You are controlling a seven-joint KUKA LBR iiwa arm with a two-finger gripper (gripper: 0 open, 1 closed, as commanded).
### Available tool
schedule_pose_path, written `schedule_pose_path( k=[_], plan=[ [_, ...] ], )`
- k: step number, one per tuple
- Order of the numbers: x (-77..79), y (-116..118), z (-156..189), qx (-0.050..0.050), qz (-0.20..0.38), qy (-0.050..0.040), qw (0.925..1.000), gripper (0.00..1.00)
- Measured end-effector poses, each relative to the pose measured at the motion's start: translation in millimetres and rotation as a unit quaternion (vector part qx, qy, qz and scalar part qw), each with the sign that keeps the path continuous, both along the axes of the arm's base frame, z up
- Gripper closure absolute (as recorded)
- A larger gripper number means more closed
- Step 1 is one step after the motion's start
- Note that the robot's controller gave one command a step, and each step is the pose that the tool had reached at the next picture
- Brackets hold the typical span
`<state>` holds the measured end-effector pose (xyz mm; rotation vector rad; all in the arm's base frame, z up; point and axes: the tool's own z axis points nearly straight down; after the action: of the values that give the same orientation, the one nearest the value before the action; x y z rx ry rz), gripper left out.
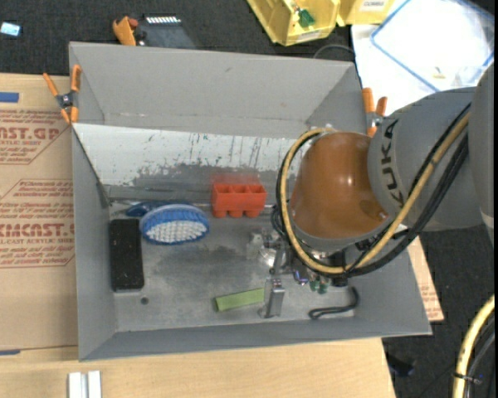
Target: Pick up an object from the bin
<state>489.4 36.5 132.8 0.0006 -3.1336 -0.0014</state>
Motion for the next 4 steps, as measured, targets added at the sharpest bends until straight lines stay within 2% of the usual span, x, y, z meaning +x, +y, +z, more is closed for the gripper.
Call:
schedule_pose_path(
  k=[1, 2, 3, 4],
  plan=[
    [2.0, 0, 4, 0.000, 0.000, -0.0039, 1.0000, 0.00],
    [-3.9, 14, -65, 0.001, -0.037, -0.0053, 0.9993, 0.00],
    [-9.2, 15, -11, 0.000, 0.049, -0.0088, 0.9988, 0.00],
    [-3.8, 14, -61, 0.001, -0.033, -0.0068, 0.9994, 0.00]
  ],
)
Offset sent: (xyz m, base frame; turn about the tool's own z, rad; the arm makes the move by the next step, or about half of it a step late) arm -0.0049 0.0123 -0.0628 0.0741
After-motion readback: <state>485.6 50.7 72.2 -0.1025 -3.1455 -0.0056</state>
